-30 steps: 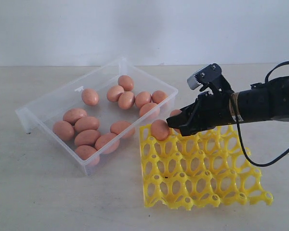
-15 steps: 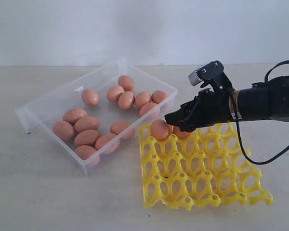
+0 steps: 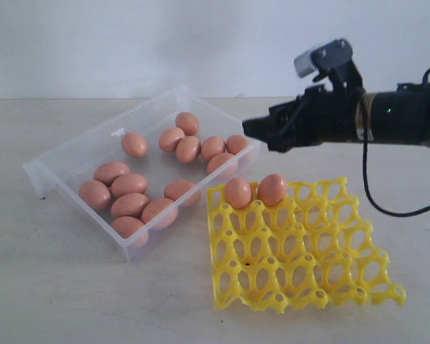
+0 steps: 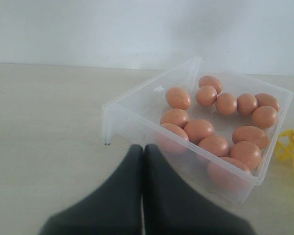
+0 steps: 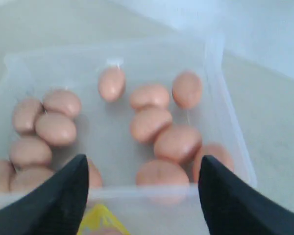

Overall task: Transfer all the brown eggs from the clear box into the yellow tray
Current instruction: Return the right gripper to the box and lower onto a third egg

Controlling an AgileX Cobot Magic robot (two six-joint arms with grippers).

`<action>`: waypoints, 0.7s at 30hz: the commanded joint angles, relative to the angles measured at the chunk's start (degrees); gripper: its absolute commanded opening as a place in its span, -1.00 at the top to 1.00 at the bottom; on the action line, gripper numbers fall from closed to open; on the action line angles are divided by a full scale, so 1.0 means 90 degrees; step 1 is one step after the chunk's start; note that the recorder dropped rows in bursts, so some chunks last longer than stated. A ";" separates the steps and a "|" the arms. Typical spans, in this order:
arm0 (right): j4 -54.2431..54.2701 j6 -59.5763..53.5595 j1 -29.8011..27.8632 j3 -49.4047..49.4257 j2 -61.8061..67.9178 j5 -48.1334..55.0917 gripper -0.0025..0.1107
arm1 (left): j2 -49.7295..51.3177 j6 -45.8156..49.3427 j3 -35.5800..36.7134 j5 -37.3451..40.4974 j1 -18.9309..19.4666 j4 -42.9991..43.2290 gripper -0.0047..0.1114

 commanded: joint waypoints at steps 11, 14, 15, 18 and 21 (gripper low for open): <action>0.0293 -0.0421 0.1999 -0.0123 -0.2123 0.0312 0.96 | -0.0012 0.0002 -0.0006 -0.0037 0.0020 -0.0025 0.99; 0.0293 -0.0439 0.2815 -0.0369 -0.2108 0.2158 0.96 | -0.0012 0.0002 -0.0006 -0.0037 0.0020 -0.0025 0.99; 0.0293 -0.0439 0.3130 -0.0476 -0.2108 0.3158 0.96 | -0.0012 0.0002 -0.0006 -0.0037 0.0020 -0.0025 0.99; 0.0322 -0.0430 0.3973 -0.1147 -0.1862 0.6490 0.96 | -0.0012 0.0002 -0.0006 -0.0037 0.0020 -0.0025 0.99; 0.0759 -0.1536 0.4368 -0.1996 -0.1417 0.8853 0.96 | -0.0012 0.0002 -0.0006 -0.0037 0.0020 -0.0025 0.99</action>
